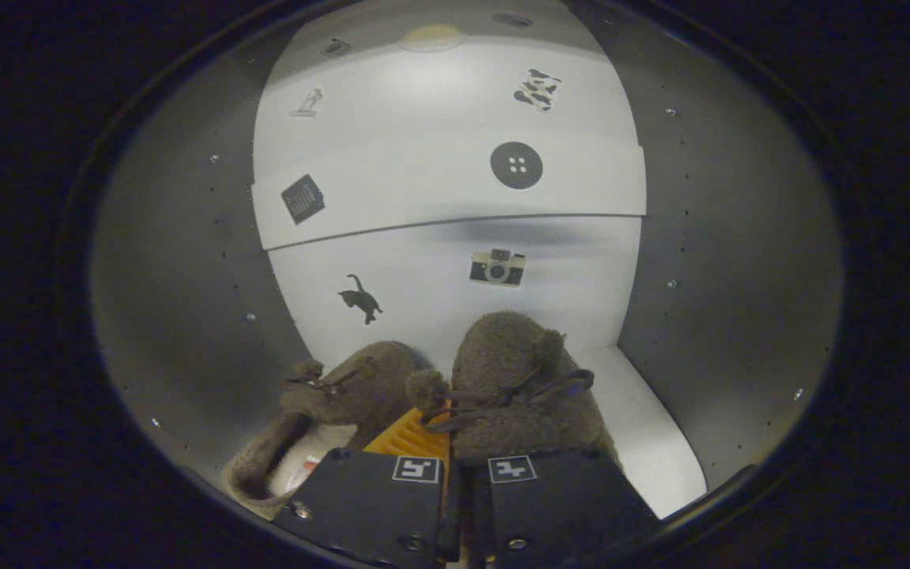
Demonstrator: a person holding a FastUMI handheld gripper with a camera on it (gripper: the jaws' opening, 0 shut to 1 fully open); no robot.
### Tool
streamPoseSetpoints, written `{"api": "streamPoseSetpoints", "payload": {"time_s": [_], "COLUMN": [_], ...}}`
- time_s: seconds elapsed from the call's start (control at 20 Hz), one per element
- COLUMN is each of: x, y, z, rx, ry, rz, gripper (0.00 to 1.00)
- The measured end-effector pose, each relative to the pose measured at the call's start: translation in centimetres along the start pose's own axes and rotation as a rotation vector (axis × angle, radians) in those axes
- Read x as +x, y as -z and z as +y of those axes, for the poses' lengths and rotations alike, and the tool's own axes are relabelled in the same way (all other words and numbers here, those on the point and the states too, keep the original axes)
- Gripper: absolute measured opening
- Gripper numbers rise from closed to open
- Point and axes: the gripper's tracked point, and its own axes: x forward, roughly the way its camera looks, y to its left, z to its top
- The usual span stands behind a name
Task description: Open the shoe cabinet door, grab the shoes and put them into the shoe cabinet, then close the shoe cabinet door.
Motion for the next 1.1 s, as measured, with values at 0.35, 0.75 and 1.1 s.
{"api": "streamPoseSetpoints", "payload": {"time_s": [0.35,0.75,1.1], "x": [-2.1,-8.9,-20.0], "y": [0.2,-1.0,-0.5], "z": [1.6,1.6,4.0], "rx": [0.043,-0.080,-0.098], "ry": [-0.068,-0.028,-0.120], "rz": [0.010,-0.147,-0.228], "gripper": [0.64,0.77,1.00]}}
